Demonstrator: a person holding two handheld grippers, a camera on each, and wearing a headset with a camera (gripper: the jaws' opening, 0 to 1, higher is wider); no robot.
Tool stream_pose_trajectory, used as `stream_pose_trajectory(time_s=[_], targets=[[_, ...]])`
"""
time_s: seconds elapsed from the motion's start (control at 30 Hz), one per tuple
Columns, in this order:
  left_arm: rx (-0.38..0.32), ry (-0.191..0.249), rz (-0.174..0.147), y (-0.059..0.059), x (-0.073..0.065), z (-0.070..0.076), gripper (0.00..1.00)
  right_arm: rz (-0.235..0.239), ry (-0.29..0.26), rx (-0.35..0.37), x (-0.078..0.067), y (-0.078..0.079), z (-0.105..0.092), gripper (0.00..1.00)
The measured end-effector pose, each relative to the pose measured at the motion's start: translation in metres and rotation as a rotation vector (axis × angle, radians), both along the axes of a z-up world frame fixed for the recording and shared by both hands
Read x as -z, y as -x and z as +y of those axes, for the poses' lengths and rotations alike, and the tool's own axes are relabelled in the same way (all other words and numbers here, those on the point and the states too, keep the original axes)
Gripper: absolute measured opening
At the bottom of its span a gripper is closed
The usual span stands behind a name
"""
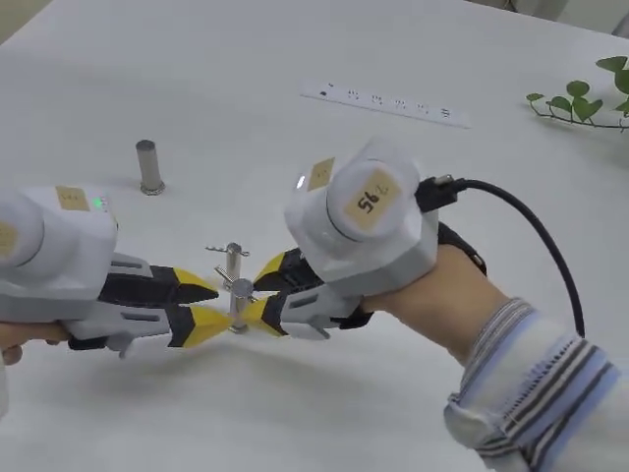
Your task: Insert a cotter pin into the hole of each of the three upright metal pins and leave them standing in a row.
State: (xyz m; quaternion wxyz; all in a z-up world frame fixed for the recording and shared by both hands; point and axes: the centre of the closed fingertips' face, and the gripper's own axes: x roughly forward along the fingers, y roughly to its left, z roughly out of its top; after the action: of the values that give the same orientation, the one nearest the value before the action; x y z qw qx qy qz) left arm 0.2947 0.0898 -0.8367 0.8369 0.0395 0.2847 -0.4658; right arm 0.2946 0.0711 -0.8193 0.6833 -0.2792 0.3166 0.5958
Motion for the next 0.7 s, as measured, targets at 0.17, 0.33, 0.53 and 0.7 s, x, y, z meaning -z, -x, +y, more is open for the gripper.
stream_pose_trajectory(time_s=[0.17, 0.33, 0.53, 0.7], targets=[[0.01, 0.0, 0.002, 0.005, -0.001, 0.004, 0.34, 0.028, -0.031, 0.045, 0.004, -0.002, 0.004, 0.2], [0.014, -0.014, -0.002, 0.008, 0.0, 0.009, 0.61, 0.06, -0.056, 0.082, 0.008, -0.004, 0.007, 0.2], [0.005, -0.001, -0.036, 0.009, -0.006, 0.014, 0.65, 0.062, -0.053, 0.095, 0.013, -0.005, 0.01, 0.19], [-0.018, -0.009, -0.045, 0.006, -0.007, 0.02, 0.78, 0.067, -0.057, 0.109, 0.017, -0.007, 0.013, 0.19]])
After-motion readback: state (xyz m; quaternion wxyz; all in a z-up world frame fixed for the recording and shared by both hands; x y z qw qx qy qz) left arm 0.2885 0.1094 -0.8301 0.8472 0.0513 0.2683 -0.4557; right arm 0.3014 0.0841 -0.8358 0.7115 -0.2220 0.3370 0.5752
